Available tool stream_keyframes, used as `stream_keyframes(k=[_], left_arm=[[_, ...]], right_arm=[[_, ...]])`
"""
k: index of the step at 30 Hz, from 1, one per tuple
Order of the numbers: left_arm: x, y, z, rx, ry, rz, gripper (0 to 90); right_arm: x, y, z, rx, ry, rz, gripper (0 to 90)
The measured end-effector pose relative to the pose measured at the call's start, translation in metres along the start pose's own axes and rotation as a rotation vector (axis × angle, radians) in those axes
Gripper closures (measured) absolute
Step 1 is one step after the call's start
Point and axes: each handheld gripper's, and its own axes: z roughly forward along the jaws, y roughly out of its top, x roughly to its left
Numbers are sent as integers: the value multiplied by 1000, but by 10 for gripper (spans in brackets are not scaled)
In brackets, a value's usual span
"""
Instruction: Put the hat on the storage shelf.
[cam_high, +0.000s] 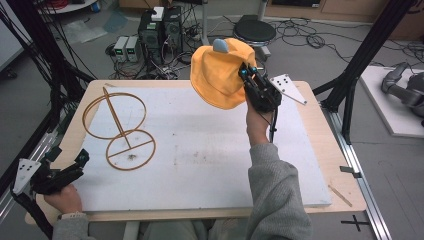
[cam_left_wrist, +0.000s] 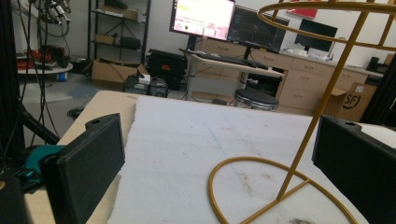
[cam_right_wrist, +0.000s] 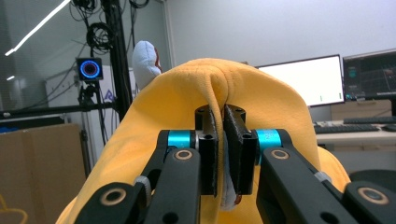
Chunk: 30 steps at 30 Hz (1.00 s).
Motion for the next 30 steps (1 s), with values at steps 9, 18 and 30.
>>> stream_keyframes(k=[9, 18, 30], left_arm=[[-1, 1, 0, -8, -7, -6, 27], [1, 1, -2, -11, -1, -9, 27], [3, 2, -8, -10, 15, 8, 27]], right_arm=[[20, 10, 8, -29, 45, 7, 848], [44, 14, 19, -55, 103, 33, 848], [73, 4, 37, -32, 180, 54, 848]])
